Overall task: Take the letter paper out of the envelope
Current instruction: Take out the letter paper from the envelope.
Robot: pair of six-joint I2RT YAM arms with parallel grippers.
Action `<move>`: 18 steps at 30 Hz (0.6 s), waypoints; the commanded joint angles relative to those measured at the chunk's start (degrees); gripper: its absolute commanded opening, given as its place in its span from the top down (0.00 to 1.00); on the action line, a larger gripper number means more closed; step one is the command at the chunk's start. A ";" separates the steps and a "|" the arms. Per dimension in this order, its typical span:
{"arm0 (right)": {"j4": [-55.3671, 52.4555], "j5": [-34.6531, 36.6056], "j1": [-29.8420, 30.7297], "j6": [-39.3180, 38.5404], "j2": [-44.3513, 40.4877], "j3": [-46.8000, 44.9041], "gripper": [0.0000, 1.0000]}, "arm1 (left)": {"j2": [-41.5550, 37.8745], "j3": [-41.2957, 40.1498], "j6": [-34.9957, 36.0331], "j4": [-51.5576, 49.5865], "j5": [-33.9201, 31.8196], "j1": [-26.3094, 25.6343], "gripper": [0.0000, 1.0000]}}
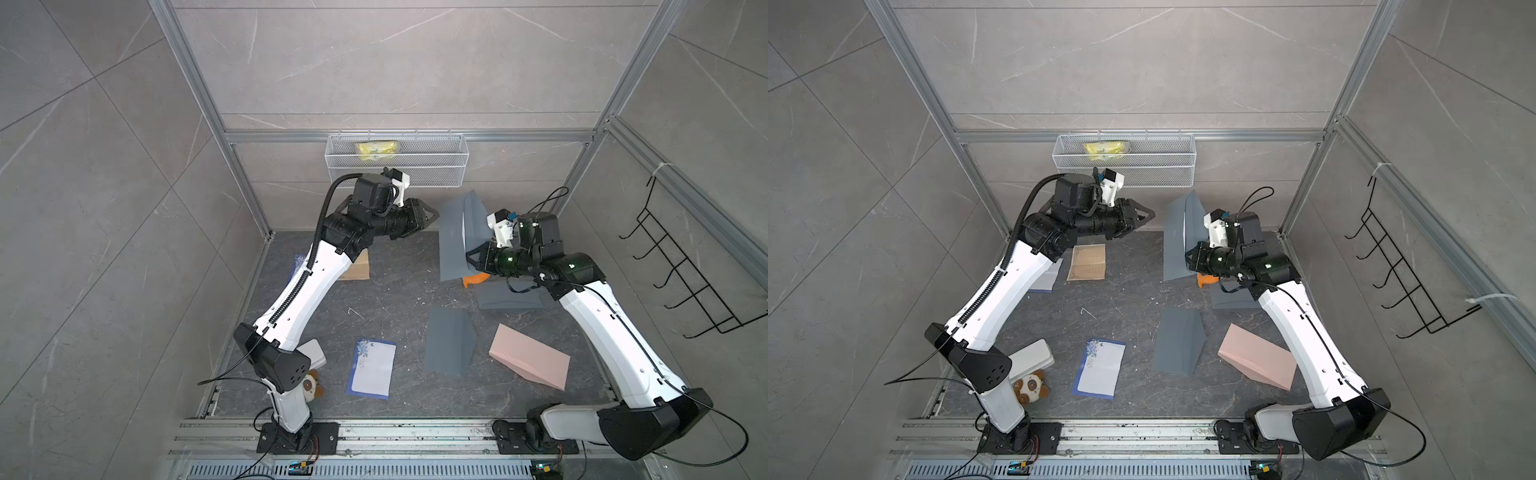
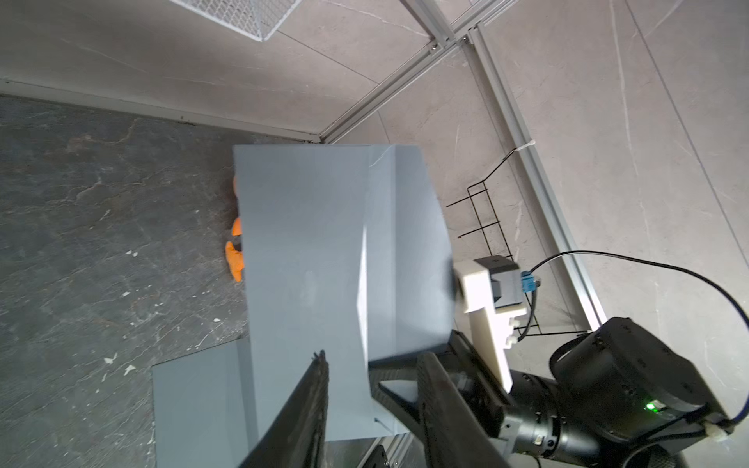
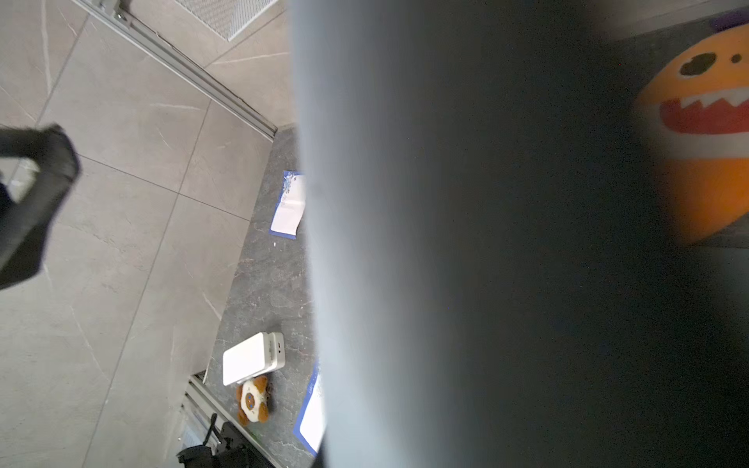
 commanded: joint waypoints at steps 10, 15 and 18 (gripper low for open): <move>-7.49 6.35 5.81 -4.42 4.15 7.89 1.00 | 6.72 6.52 1.08 -1.60 0.56 -2.79 0.67; -7.74 6.37 6.74 -3.93 4.32 8.01 1.00 | 7.34 6.50 1.05 -1.31 0.39 -3.18 0.71; -7.76 5.97 7.03 -3.48 4.42 8.70 1.00 | 7.43 6.32 1.28 -1.64 0.30 -3.28 0.71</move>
